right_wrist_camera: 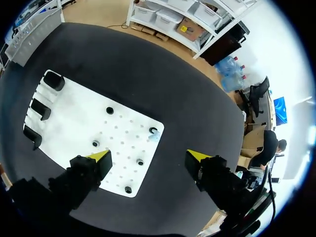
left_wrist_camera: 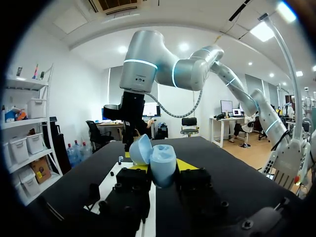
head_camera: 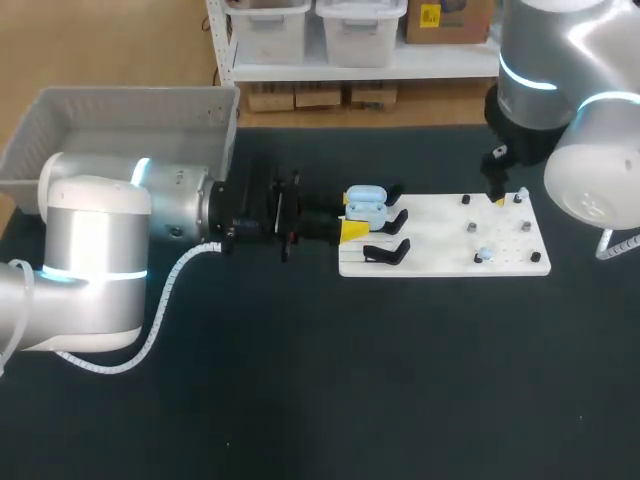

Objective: Pick up each earbud case from the left stands, insert the matching earbuds, close the lid, and place the case in the box.

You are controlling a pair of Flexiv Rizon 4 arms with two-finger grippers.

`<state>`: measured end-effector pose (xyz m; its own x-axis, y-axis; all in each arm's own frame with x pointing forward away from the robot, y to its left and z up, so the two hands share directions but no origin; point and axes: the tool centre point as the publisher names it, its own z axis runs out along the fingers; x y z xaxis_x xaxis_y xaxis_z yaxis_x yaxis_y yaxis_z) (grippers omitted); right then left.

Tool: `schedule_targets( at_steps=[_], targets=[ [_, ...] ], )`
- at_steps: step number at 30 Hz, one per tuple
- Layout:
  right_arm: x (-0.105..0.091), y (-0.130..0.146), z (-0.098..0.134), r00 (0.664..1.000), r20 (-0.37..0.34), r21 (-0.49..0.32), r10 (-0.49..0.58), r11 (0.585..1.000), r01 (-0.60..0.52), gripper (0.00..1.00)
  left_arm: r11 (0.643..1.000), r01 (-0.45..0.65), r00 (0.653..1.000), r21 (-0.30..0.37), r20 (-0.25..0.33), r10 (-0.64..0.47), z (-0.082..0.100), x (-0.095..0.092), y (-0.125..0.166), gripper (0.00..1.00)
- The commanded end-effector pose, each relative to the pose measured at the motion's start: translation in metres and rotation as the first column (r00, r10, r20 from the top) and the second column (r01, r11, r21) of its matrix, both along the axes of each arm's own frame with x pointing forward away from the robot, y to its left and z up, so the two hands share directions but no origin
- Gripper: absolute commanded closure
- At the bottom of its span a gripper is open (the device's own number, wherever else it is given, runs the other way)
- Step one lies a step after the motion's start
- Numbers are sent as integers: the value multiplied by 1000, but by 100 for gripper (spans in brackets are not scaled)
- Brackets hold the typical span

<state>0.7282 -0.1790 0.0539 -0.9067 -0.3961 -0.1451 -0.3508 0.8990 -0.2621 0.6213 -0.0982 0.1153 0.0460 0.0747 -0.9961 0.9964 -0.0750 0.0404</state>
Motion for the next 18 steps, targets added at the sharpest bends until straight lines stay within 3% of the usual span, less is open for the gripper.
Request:
schedule_targets(
  at_steps=[1, 3, 5, 18],
  targets=[
    [4, -1, -7, 1000, -5, -9, 13, 1000, -13, 31, 1000, -6, 1000, -5, 4, 6, -1, -2, 0, 100],
    [6, -2, -9, 1000, -11, -13, 18, 1000, -18, 35, 1000, -6, 1000, -5, 4, 6, -1, -2, 0, 100],
    [9, -4, -11, 1000, -22, -9, 20, 1000, -20, 50, 1000, -6, 1000, -5, 4, 6, -1, -2, 0, 100],
    [18, -10, -28, 995, -97, 27, 30, 999, -28, 54, 1000, -6, 1000, -5, 4, 6, -1, -2, 0, 100]
  ],
)
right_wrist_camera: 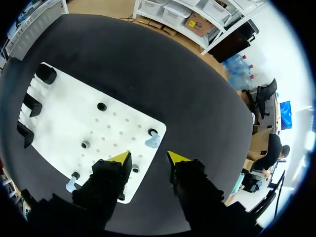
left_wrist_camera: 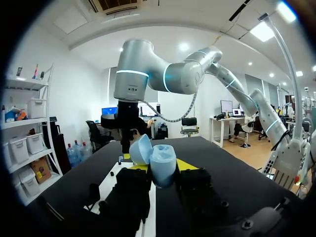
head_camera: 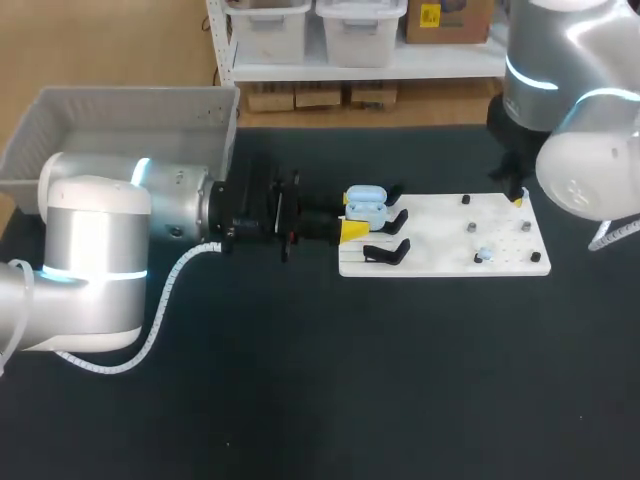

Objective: Pick up each earbud case from the left stands, insert the matching earbuds, close the lid, and place the case in the box.

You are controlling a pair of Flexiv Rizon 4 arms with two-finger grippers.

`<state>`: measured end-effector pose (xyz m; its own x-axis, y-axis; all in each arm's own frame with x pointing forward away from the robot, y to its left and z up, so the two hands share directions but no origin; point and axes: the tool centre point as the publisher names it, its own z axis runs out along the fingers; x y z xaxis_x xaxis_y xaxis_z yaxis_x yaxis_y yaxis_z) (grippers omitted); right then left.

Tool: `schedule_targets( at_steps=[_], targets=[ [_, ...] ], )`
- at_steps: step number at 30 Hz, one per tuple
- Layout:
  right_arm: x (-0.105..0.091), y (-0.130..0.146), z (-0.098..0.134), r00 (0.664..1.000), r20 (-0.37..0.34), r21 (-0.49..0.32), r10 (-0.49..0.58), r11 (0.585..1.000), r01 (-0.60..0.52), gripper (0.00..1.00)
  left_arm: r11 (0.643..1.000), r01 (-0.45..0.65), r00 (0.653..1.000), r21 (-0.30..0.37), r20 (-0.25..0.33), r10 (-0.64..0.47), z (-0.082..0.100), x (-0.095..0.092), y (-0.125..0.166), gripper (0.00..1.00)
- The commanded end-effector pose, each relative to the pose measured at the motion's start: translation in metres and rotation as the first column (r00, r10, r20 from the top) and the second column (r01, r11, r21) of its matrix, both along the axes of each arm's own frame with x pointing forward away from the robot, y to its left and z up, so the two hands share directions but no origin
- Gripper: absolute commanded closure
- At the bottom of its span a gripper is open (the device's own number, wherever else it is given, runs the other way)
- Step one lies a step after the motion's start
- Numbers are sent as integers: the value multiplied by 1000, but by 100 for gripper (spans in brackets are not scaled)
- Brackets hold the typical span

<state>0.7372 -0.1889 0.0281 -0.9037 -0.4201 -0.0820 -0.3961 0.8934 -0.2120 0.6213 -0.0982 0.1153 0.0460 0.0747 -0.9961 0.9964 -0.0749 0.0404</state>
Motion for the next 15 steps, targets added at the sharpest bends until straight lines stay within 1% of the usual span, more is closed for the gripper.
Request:
schedule_targets(
  at_steps=[1, 7, 8, 15],
  targets=[
    [10, 0, -2, 1000, -19, 4, 0, 1000, 0, 54, 1000, -6, 1000, -5, 4, 6, -1, -2, 0, 100],
    [14, 0, -9, 1000, -31, 8, -2, 1000, 2, 56, 1000, -6, 1000, -5, 4, 6, -1, -2, 0, 100],
    [14, 0, -10, 1000, -31, 5, -2, 1000, 3, 56, 1000, -6, 1000, -5, 4, 6, -1, -2, 0, 100],
    [15, -2, -14, 999, -35, 9, -8, 1000, 9, 58, 1000, -6, 1000, -5, 4, 6, -1, -2, 0, 100]
  ],
)
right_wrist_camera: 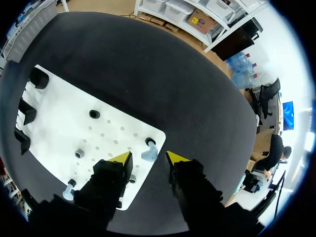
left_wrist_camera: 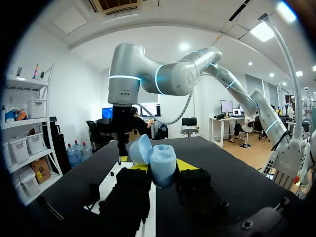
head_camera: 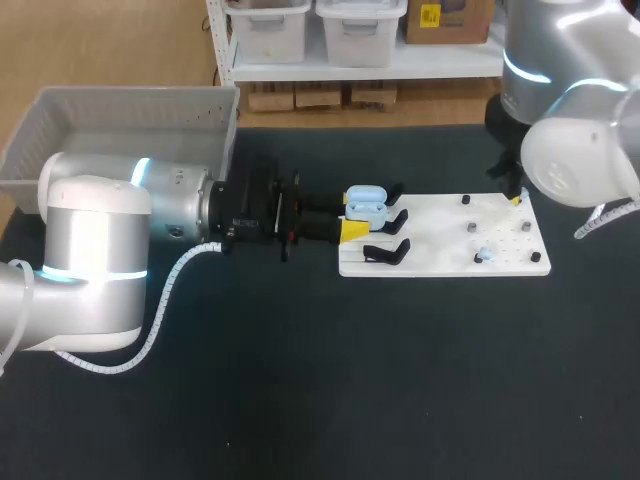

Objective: Pick up each earbud case from the left stands, insert the matching earbuds, close the lid, and place the case in the box.

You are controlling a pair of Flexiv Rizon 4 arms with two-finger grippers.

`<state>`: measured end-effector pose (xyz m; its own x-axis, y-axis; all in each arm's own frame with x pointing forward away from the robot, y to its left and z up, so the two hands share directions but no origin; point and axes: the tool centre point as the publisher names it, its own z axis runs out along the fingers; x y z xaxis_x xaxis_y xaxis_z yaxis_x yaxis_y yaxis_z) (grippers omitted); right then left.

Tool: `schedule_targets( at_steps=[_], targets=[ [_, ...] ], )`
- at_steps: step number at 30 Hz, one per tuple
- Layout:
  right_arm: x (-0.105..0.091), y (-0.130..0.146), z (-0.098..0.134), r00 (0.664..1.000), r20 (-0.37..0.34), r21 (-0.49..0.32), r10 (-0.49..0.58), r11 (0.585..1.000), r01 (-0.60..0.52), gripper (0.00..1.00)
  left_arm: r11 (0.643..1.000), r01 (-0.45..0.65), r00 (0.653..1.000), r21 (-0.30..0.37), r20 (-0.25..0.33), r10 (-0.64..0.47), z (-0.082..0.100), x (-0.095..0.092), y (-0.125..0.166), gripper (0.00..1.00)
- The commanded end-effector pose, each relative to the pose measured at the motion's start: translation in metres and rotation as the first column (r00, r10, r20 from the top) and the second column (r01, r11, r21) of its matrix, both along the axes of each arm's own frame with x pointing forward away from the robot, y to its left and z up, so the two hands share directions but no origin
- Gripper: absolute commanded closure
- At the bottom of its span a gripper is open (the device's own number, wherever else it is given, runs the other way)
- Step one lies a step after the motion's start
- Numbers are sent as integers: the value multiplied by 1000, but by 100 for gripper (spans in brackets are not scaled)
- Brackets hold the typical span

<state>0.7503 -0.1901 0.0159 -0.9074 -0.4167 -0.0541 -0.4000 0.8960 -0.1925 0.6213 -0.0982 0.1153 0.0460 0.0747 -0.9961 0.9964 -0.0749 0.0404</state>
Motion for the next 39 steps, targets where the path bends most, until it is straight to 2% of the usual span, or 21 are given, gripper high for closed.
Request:
schedule_targets(
  at_steps=[1, 5, 18, 21, 23, 25, 27, 30, 34, 39],
  targets=[
    [3, -1, -2, 1000, -1, 5, -10, 1000, 10, 57, 1000, -6, 1000, -5, 4, 6, -1, -2, 0, 100],
    [4, -2, -3, 1000, -1, 10, -18, 1000, 18, 66, 1000, -6, 1000, -5, 4, 6, -1, -2, 0, 100],
    [3, 0, -6, 1000, -1, 2, -8, 1000, 8, 72, 1000, -6, 1000, -5, 4, 6, -1, -2, 0, 100],
    [3, 0, -6, 1000, 0, -1, -8, 1000, 8, 78, 1000, -6, 1000, -5, 4, 6, -1, -2, 0, 100],
    [3, 0, -6, 1000, -1, -1, -8, 1000, 8, 89, 1000, -6, 1000, -5, 4, 6, -1, -2, 0, 100],
    [2, 0, -6, 1000, -2, -2, -10, 1000, 10, 91, 1000, -6, 1000, -5, 4, 6, -1, -2, 0, 100],
    [2, 0, -5, 1000, -1, -6, -10, 1000, 10, 100, 1000, -6, 1000, -5, 4, 6, -1, -2, 0, 100],
    [0, -1, -4, 1000, 5, -12, -13, 1000, 13, 100, 1000, -6, 1000, -5, 4, 6, -1, -2, 0, 100],
    [-8, -4, 9, 1000, 27, -13, -10, 1000, 10, 100, 1000, -6, 1000, -5, 4, 6, -1, -2, 0, 100],
    [-21, -10, 39, 998, 67, 1, -14, 1000, 14, 100, 1000, -6, 1000, -5, 4, 6, -1, -2, 0, 100]
  ],
)
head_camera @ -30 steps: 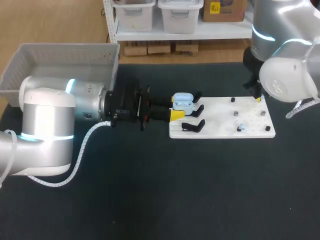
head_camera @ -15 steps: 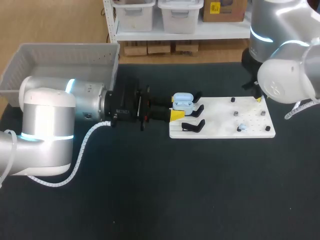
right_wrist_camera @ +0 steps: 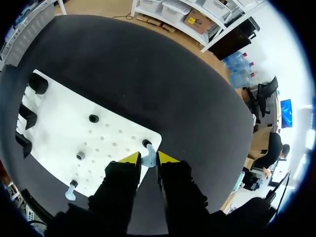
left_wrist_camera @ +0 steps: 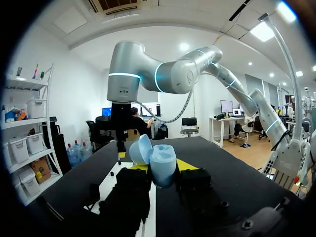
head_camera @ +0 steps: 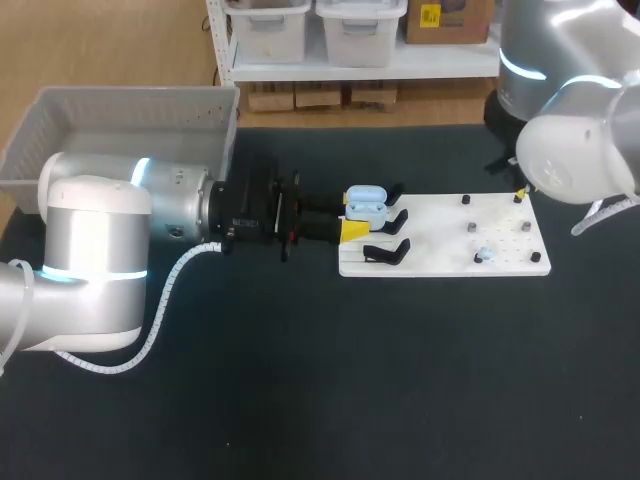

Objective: Pick up each earbud case from the left stands, insert the matching earbuds, close the lid, and place the case in the box.

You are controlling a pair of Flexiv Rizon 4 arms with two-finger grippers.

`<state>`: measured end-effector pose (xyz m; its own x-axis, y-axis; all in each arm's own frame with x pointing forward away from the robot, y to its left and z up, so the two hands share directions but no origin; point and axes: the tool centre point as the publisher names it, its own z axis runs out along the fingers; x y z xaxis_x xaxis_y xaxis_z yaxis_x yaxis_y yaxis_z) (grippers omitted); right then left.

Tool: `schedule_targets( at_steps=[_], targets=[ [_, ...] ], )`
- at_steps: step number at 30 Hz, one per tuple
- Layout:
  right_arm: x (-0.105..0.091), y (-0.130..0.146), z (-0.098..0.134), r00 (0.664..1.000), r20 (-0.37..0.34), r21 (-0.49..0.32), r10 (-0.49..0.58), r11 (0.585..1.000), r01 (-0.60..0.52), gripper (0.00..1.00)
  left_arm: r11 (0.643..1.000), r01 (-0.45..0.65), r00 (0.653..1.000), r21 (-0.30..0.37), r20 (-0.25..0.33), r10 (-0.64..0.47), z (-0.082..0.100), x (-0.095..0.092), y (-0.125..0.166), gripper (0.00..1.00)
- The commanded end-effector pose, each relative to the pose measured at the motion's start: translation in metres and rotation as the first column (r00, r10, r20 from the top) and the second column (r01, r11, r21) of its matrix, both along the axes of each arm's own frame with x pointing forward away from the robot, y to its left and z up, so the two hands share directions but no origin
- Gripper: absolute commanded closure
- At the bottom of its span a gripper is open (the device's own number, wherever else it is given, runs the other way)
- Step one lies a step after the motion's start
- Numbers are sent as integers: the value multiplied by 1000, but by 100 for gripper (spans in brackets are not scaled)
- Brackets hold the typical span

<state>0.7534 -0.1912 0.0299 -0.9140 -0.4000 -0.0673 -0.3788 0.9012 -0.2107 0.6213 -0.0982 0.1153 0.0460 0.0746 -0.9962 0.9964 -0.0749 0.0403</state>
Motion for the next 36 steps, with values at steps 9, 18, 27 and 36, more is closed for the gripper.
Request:
schedule_targets(
  at_steps=[9, 18, 27, 36],
  targets=[
    [-47, -6, 74, 994, 53, -62, -101, 993, 104, 100, 1000, -6, 1000, -5, 4, 6, -1, -2, 0, 100],
    [-44, 4, 87, 924, -17, -49, -382, 923, 381, 100, 1000, -6, 1000, -5, 4, 6, -1, -2, 0, 100],
    [-44, 4, 87, 924, -17, -49, -382, 923, 381, 100, 1000, -6, 1000, -5, 4, 6, -1, -2, 0, 100],
    [-44, 4, 87, 924, -17, -49, -382, 923, 381, 100, 1000, -6, 1000, -5, 4, 6, -1, -2, 0, 100]
  ],
)
